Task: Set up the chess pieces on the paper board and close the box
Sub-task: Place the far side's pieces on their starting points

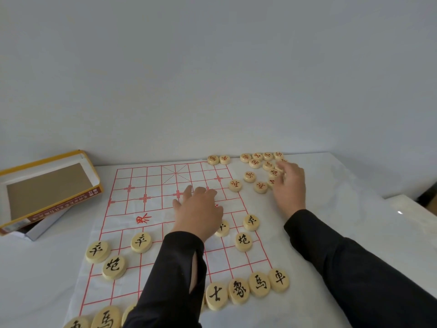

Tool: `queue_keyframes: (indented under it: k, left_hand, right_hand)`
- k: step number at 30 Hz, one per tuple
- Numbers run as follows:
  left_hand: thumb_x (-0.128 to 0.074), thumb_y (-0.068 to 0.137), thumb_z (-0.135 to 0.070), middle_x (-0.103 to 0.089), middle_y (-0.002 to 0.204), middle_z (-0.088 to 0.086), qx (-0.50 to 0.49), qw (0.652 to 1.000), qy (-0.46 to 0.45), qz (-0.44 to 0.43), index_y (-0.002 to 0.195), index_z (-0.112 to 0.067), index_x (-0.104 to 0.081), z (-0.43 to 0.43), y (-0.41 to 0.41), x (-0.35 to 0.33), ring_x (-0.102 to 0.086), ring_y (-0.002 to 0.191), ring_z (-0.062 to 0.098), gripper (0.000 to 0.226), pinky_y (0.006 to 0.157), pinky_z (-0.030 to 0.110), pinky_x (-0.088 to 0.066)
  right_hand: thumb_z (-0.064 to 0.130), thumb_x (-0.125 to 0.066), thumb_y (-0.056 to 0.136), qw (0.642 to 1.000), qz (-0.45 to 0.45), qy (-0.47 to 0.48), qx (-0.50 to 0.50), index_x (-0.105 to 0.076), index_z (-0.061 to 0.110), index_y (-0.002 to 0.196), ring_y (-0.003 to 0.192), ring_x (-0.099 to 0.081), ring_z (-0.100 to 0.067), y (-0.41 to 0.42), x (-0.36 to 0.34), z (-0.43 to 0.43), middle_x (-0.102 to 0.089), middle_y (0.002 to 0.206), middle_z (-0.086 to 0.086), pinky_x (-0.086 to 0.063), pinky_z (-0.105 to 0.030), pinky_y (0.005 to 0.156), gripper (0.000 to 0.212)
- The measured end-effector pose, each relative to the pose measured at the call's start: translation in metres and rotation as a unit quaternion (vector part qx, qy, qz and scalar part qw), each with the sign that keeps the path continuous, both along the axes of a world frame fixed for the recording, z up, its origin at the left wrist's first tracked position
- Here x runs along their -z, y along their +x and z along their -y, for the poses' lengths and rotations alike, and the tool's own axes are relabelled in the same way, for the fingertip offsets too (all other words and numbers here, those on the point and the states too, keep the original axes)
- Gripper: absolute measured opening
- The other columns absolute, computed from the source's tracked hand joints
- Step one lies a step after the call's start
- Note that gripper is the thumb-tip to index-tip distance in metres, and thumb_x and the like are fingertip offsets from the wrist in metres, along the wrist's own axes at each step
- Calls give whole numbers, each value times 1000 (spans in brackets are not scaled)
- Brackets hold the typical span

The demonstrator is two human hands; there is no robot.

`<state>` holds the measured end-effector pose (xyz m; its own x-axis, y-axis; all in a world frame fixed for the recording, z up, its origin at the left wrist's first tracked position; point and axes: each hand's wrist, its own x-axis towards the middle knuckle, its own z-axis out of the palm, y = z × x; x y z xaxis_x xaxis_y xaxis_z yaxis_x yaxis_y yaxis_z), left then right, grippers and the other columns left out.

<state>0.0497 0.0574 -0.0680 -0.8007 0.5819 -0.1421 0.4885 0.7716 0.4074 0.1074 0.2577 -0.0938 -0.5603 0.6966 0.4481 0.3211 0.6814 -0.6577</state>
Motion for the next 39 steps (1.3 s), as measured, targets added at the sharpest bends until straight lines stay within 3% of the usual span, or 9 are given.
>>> queue_keyframes:
  k: [3, 7, 11, 19, 24, 28, 34, 37, 39]
  left_hand:
    - [-41, 96, -31, -26, 151, -3, 4, 1000, 16, 2, 142, -26, -32, -3, 1, 1, -6, 144, 23, 47, 114, 51, -8]
    - [-41, 96, -31, -28, 151, -3, 11, 1000, 26, -1, 141, -26, -33, -4, 2, 2, -7, 144, 23, 46, 115, 50, -10]
    - [-43, 96, -30, -31, 149, -5, 13, 999, 46, -7, 141, -26, -35, -4, 3, 2, -10, 143, 21, 45, 116, 47, -14]
    - [-45, 95, -29, -35, 146, -6, 27, 997, 69, -6, 138, -27, -39, -10, 7, 7, -19, 140, 17, 43, 114, 46, -22]
    - [-45, 95, -30, -33, 147, -7, 27, 998, 61, -14, 139, -27, -38, -11, 9, 6, -17, 141, 17, 44, 115, 45, -21]
    - [-45, 95, -29, -34, 147, -7, 24, 997, 65, -16, 138, -27, -39, -12, 9, 6, -19, 140, 17, 43, 115, 44, -22]
    - [-45, 95, -30, -35, 146, -7, 19, 998, 63, -24, 138, -27, -39, -12, 7, 7, -19, 140, 17, 43, 115, 44, -22]
    - [-45, 95, -30, -35, 146, -7, 17, 997, 64, -26, 138, -27, -39, -12, 7, 6, -19, 140, 17, 43, 114, 44, -22]
    - [-45, 95, -30, -35, 145, -7, 16, 997, 64, -26, 138, -27, -39, -11, 6, 6, -20, 139, 17, 43, 114, 43, -23]
  right_hand:
    - [0, -48, 89, 995, 54, -59, 59, -46, 8, 132, 127, -34, -27, 3, 6, -16, -43, 135, -12, -31, -31, 104, 44]
    - [-1, -47, 87, 988, 52, -118, 82, -35, 9, 140, 133, -28, -26, 3, 4, -21, -35, 143, -12, -28, -34, 108, 55]
    - [-2, -48, 85, 988, 57, -136, 41, -32, 11, 141, 131, -34, -26, 5, 6, -20, -40, 139, -10, -31, -35, 108, 60]
    - [0, -50, 89, 984, -13, -176, -7, -33, 16, 140, 130, -38, -16, 6, 7, -22, -39, 141, -2, -31, -21, 99, 57]
    - [8, -43, 91, 986, 15, -166, -18, -33, 15, 142, 134, -34, -21, -7, 3, -31, -37, 145, -5, -31, -33, 111, 52]
    - [27, -41, 95, 992, 61, -91, -64, -42, 15, 138, 135, -33, -21, -21, 2, -34, -40, 144, -5, -28, -39, 114, 45]
    - [47, -28, 87, 957, 166, 159, -175, -53, 12, 132, 140, -26, -26, -25, 7, -25, -39, 147, -8, -13, -37, 116, 62]
    - [51, -26, 85, 947, 168, 207, -181, -59, 14, 124, 139, -26, -26, -24, 10, -23, -43, 144, -6, -16, -46, 116, 64]
    - [51, -28, 88, 939, 198, 217, -181, -57, 17, 127, 142, -18, -22, -25, 9, -21, -37, 147, -3, -9, -45, 118, 59]
